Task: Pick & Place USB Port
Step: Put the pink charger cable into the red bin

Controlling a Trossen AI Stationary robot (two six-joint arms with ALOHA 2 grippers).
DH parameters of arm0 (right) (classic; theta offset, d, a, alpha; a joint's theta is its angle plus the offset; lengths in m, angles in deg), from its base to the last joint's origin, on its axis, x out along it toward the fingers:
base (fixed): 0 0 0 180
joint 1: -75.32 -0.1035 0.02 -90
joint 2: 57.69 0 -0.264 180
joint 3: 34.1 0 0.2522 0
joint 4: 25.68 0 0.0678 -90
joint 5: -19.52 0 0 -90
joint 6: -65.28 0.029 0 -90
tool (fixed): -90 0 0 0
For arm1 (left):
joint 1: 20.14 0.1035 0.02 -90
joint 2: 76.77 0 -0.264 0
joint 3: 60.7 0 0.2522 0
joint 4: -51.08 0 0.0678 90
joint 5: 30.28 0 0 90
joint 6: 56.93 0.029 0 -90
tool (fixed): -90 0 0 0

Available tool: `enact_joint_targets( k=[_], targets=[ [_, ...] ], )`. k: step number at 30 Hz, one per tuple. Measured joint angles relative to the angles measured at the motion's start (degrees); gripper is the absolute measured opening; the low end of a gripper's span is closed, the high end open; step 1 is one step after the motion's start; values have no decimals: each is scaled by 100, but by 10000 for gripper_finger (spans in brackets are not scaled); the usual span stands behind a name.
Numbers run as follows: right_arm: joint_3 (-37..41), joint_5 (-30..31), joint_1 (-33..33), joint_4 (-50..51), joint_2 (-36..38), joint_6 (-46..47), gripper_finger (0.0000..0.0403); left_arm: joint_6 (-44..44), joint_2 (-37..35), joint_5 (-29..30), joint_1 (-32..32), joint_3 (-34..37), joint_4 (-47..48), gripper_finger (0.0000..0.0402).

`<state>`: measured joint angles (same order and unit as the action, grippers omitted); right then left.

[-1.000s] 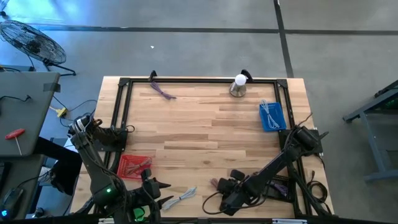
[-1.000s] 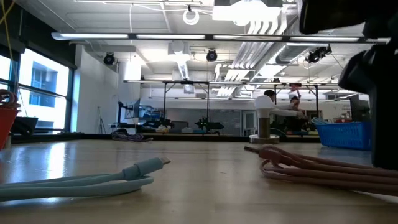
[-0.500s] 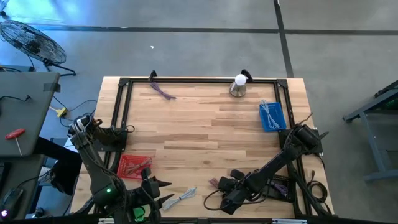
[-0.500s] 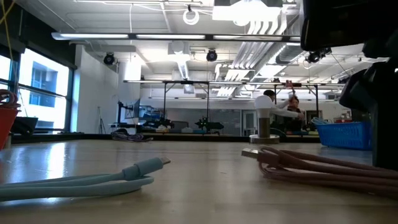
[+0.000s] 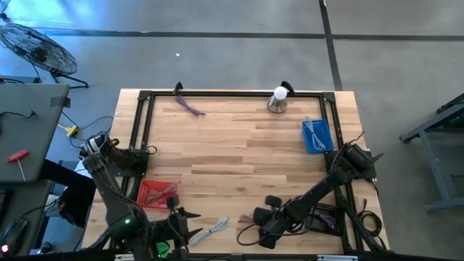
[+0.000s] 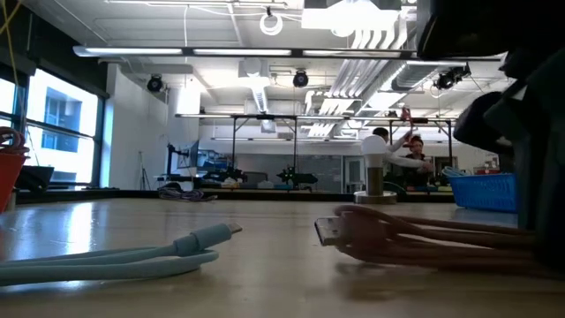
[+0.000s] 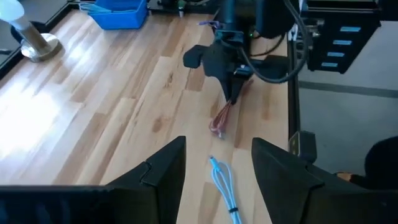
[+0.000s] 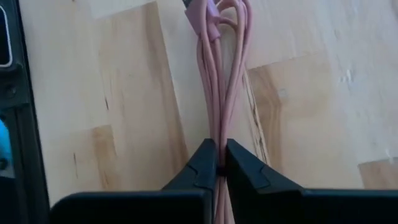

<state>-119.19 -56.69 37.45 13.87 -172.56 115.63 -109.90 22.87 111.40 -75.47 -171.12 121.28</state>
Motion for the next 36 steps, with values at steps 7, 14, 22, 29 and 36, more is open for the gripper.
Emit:
enact_joint_targets(
  k=[7,14,22,29,36],
  targets=[
    [-665,519,-74,102,323,-863,7,166,67,203,101,4,-101,177],
    [-1719,1239,-611,252,567,-2042,7,955,397,987,79,-2,-737,177],
    [-2562,2301,-1195,93,575,-3385,5,1406,890,1381,60,5,-1636,177],
    [-2644,2302,-1119,-174,575,-3825,5,3658,1118,556,170,2,-4368,177],
    [-2624,2217,-1038,-172,575,-3795,5,4522,1183,-136,491,-4,-5331,177]
  ],
)
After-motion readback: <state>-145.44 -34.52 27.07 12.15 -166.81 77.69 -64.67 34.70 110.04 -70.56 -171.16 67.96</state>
